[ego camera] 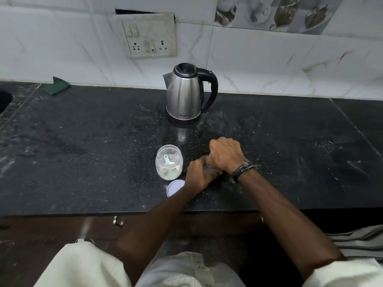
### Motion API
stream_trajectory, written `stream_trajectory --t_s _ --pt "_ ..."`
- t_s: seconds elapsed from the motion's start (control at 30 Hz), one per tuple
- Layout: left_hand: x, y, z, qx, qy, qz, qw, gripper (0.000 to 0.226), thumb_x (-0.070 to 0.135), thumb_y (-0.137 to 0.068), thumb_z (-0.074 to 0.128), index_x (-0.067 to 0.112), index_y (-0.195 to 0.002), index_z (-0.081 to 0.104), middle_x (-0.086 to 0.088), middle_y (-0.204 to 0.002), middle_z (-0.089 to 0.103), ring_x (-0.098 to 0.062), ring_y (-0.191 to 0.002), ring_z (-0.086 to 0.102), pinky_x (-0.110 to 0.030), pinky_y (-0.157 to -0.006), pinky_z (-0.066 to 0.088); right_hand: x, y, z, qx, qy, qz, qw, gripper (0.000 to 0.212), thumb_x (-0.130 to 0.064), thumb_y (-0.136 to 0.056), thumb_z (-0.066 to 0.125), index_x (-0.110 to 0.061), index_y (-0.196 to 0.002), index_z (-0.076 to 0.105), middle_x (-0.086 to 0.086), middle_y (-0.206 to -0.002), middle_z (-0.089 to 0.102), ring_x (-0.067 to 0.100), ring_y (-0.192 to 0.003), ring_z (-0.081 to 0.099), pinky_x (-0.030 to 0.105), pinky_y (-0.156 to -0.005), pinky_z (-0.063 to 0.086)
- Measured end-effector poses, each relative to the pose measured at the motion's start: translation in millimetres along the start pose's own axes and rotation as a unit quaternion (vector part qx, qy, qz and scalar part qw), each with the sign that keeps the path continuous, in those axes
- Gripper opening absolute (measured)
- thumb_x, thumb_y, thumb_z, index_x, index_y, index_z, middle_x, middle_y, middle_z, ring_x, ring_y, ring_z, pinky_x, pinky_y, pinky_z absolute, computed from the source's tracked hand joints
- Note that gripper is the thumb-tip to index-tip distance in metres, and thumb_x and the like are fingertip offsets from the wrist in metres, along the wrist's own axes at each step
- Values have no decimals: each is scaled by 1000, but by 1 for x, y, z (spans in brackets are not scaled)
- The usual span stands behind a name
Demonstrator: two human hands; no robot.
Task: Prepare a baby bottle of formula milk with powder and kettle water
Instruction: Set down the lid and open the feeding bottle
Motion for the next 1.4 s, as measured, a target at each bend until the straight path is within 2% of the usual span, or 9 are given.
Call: stream_trajectory --t_s 0.07,0.17,0.33,0.5,0.67,0.93,1.13,1.3,1.4 --pt "-2 -1 1 4 4 8 1000 50 49 -66 84 20 -103 67 0 -89 75 -17 -84 71 -37 -71 55 1 3 -11 -9 8 -37 999 26 -33 -80 70 -13 -94 61 11 -100 67 33 -89 65 34 -65 40" --pt "-5 -3 2 11 11 25 1000 50 45 -68 86 18 -107 68 2 -92 75 -14 -86 71 -38 -74 56 28 7 -25 -23 -107 -14 994 45 -39 -67 78 -21 -103 57 3 -99 63 29 -88 61 32 -66 38" --pt "-5 -3 3 14 16 38 999 64 34 -70 90 15 -126 65 1 -114 73 -12 -104 67 -35 -92 55 80 13 -15 -19 -254 46 966 80 -28 -70 84 -19 -140 46 1 -124 59 23 -112 59 26 -81 43" --pt "-5 -4 5 14 16 44 999 65 32 -71 90 13 -127 63 -1 -118 72 -14 -108 67 -36 -94 55 126 27 41 39 -322 135 936 80 -25 -71 86 -17 -141 49 8 -123 67 27 -111 64 39 -93 53" --pt "-3 -4 4 13 16 51 998 66 31 -72 89 13 -129 62 -3 -121 71 -14 -110 66 -34 -95 55 140 47 93 39 -328 202 922 76 -18 -75 83 -11 -141 46 14 -130 62 32 -120 58 40 -97 49" --pt "-4 -4 5 15 15 53 998 67 31 -72 89 13 -129 62 -2 -121 71 -13 -110 66 -35 -95 56 139 54 122 6 -301 205 931 84 -11 -74 81 -10 -146 38 16 -143 50 34 -131 47 45 -106 43" --pt "-5 -5 6 11 16 53 998 67 29 -72 89 11 -131 60 -4 -124 70 -14 -112 65 -35 -97 55 141 45 106 -54 -246 184 950 106 -27 -62 91 -13 -149 32 17 -142 45 38 -127 48 52 -101 45" --pt "-4 -4 5 8 16 50 999 68 28 -73 89 12 -132 60 -5 -125 69 -15 -114 64 -33 -98 53 120 33 55 0 -259 148 954 87 -47 -74 82 -15 -144 41 14 -140 48 33 -127 50 49 -101 46" --pt "-2 -3 4 14 15 57 998 64 30 -73 88 15 -129 63 -2 -118 73 -12 -106 67 -32 -93 55 87 30 24 67 -263 122 955 68 -60 -78 71 -14 -127 58 8 -115 66 26 -106 63 42 -85 54"
Point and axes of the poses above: each hand's wrist, its own y-axis away from the middle knuckle, its own z-axis out of the palm, x = y × z, the point moved 8 cm from there along -y, towards the middle knuckle
